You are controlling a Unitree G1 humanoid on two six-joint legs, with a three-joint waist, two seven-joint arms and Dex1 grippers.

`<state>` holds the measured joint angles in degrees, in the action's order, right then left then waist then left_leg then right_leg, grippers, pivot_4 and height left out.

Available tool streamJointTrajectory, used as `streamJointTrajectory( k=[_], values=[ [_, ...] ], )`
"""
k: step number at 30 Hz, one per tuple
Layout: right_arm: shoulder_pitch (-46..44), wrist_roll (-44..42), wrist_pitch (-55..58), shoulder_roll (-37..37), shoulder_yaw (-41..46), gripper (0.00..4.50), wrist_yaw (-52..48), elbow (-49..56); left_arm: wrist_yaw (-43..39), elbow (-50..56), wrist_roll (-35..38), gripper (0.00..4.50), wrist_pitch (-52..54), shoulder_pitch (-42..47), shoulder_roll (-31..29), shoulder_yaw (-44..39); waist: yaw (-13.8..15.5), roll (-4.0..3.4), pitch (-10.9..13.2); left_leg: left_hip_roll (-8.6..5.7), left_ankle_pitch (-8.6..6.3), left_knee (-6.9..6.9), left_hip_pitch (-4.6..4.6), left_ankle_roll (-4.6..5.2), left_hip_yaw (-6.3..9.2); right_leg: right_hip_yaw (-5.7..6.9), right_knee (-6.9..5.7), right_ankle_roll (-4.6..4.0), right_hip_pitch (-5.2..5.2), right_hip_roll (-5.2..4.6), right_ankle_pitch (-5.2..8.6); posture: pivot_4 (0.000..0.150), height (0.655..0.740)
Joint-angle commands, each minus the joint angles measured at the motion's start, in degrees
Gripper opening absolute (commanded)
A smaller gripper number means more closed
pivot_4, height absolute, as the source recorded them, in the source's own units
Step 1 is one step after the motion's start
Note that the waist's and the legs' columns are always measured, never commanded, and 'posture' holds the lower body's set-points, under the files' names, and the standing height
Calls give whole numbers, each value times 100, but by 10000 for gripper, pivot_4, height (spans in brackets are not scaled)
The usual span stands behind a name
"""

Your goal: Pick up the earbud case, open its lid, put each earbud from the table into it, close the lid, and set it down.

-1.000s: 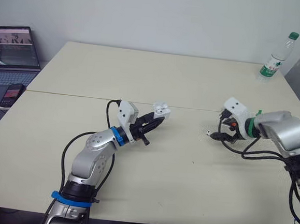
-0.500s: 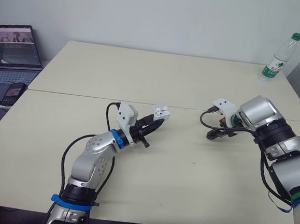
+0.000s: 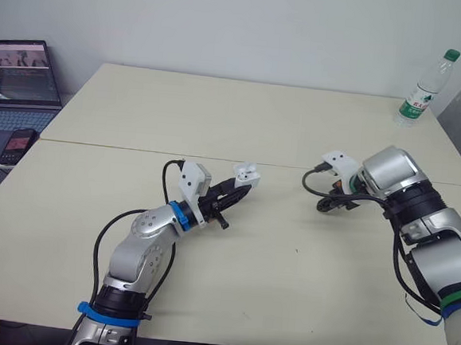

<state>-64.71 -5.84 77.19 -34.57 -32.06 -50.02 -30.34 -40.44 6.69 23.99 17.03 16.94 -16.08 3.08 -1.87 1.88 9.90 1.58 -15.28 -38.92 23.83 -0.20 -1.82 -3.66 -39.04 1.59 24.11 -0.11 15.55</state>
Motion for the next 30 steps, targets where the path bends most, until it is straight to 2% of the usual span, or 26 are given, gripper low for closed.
streamJointTrajectory(
  k=[1, 2, 14, 17, 20, 21, 27, 28, 30],
  values=[
    [-19, -104, 113, 46, 128, 24526, -42, 218, 7, 247, 20, 7720, -104, 35, 4, -32, 0, 0, 0, 0, 0, 0, 0, 0, 0, 0, 0, 0, 0, 0, 0, 1500, 7389],
    [-12, -100, 100, 55, 144, 21319, -30, 226, 4, 236, 15, 7720, -107, 39, 3, -30, 0, 0, 0, 0, 0, 0, 0, 0, 0, 0, 0, 0, 0, 0, 0, 1500, 7389],
    [52, -136, 104, 82, 151, 21319, -4, 415, -8, 225, -11, 7720, -110, 26, -6, -24, 1, 0, 0, -1, 0, 0, 2, 0, 0, 0, 1, 0, 1, -1, 0, 1500, 7389],
    [70, -136, 127, 49, 104, 15567, -14, 436, -15, 219, -12, 7720, -113, 19, -12, -27, 1, 0, 0, -1, 0, 0, 2, 0, 0, 0, 1, 0, 1, -1, 0, 1500, 7389],
    [78, -146, 188, 21, 71, 4500, -18, 465, -21, 213, -15, 7720, -117, 16, -16, -26, 1, 0, 0, -1, 0, 0, 1, 0, 1, 1, 0, 0, 1, -1, 0, 1500, 7389],
    [76, -153, 217, 21, 70, 3680, -10, 465, -25, 209, -17, 7720, -118, 18, -17, -26, 1, 0, 0, -1, 0, 0, 1, 0, 1, 1, 1, 0, 1, -1, 0, 1500, 7389],
    [156, -225, 223, -49, 199, 3698, 9, 706, -38, 193, -23, 7720, -123, 31, -21, -20, 3, 0, 0, -1, 0, 0, 2, 0, 1, 1, 1, 0, 1, -1, 0, 1500, 7389],
    [219, -261, 78, -151, 208, 3698, -80, 924, -37, 195, -24, 7720, -121, 32, -23, -20, 4, 0, 0, -1, 0, 0, 2, 0, 1, 0, 1, 0, 1, -1, 0, 1500, 7389],
    [631, -318, -858, -827, 15, 3698, -722, 1970, -38, 198, -26, 7720, -120, 30, -36, -27, 19, 0, 0, -1, 0, 0, 5, 0, 5, 4, 4, 0, 1, -1, 0, 1500, 7389]
  ],
)
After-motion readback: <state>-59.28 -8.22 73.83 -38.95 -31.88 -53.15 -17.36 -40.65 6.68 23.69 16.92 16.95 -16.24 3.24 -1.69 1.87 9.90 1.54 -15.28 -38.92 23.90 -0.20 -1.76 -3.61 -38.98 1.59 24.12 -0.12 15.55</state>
